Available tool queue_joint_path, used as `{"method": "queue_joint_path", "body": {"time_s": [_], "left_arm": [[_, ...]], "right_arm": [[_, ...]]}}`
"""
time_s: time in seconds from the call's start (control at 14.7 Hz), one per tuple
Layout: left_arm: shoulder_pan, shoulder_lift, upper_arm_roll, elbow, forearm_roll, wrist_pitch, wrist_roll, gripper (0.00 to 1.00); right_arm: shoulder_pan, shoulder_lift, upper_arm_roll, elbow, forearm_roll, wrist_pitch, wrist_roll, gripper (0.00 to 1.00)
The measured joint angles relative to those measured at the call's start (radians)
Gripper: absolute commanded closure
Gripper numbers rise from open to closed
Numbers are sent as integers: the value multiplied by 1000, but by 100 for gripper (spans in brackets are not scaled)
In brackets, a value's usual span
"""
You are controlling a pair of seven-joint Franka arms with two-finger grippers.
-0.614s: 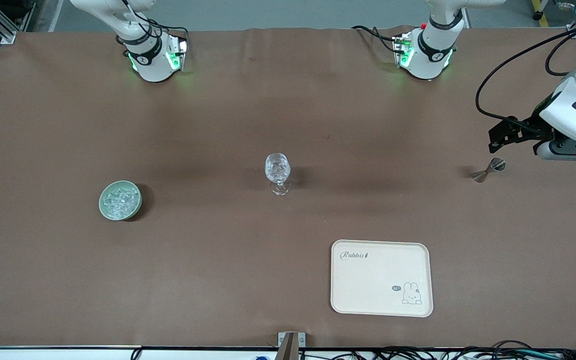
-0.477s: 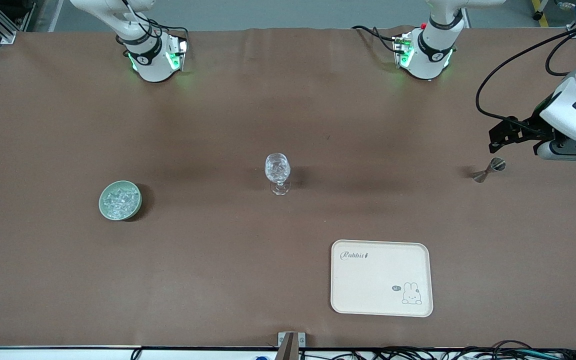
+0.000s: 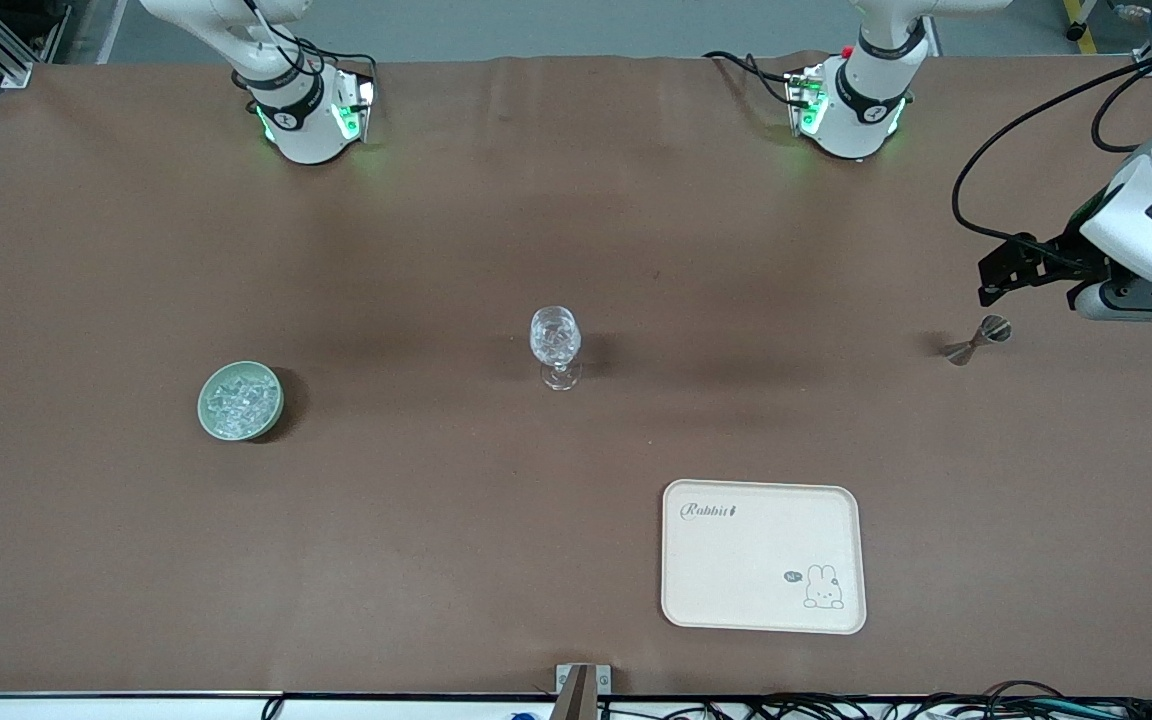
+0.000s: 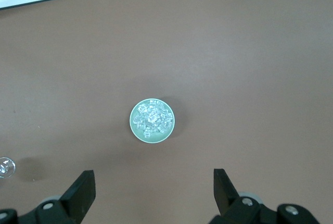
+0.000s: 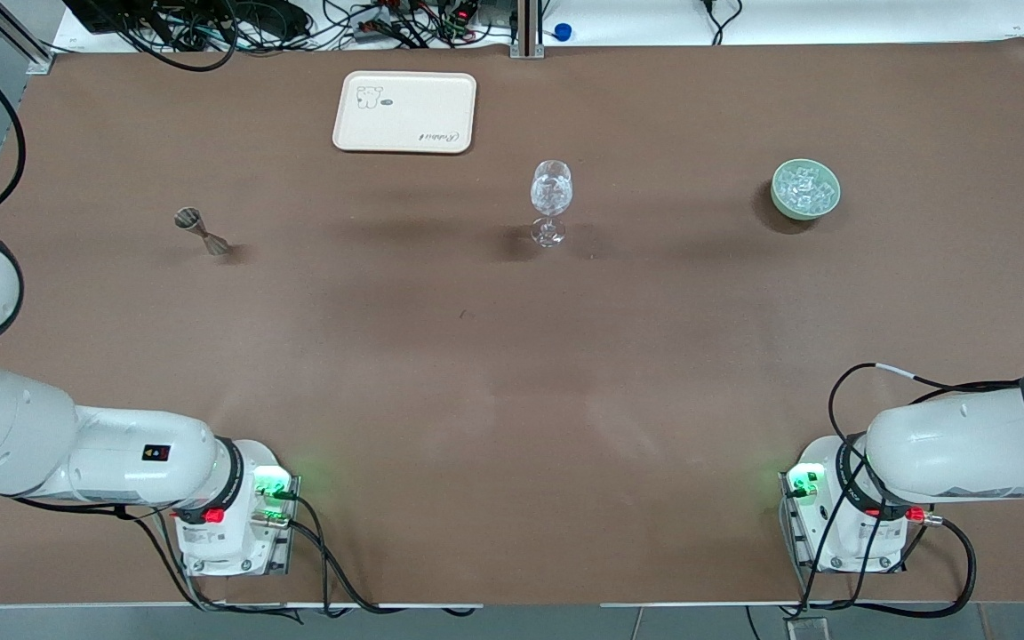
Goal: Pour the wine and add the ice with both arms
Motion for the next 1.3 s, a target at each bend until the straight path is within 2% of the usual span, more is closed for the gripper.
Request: {"method": "queue_joint_path", "body": {"time_s": [0.2, 0.48, 0.89, 1.09, 1.3], "left_arm": [[9, 2, 26, -3, 0, -10, -3, 0], [17, 31, 143, -4, -32, -20, -5, 0], [22, 133, 323, -9, -63, -22, -67, 0], [23, 218, 426, -11, -158, -22, -91, 0], [24, 318, 514, -13, -277, -21, -157, 0]], "right_arm": [[1, 0, 1, 0, 0, 0, -3, 0], [12, 7, 6, -52, 0, 28, -3, 0], [26, 80, 11, -325, 0, 273, -3, 0], [28, 163, 11, -372, 0, 353, -3, 0], [29, 209, 12, -444, 1, 489, 4, 0]]}}
